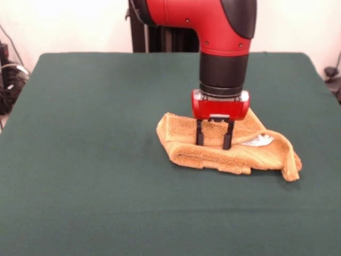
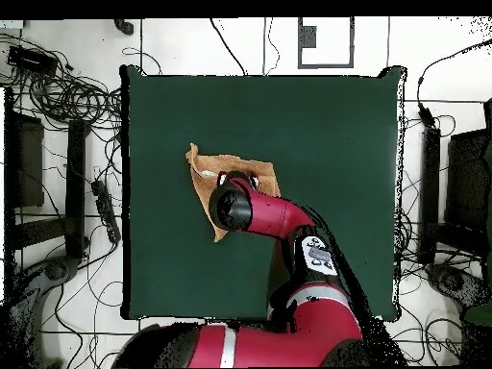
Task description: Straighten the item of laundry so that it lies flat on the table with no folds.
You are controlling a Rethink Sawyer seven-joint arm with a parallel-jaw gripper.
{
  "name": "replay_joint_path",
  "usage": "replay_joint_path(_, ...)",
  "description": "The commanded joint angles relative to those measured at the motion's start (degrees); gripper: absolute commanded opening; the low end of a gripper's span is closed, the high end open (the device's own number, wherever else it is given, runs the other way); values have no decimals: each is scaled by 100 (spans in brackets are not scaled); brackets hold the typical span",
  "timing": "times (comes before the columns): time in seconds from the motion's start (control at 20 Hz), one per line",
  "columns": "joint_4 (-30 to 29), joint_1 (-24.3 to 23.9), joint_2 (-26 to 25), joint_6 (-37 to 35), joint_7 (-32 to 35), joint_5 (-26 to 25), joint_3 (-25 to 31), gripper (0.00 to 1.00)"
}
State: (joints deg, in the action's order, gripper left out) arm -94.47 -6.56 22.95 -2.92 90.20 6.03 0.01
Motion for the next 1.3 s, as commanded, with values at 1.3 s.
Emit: replay_joint_path(1.3,-864,522,-120,629,1784,911,155,100)
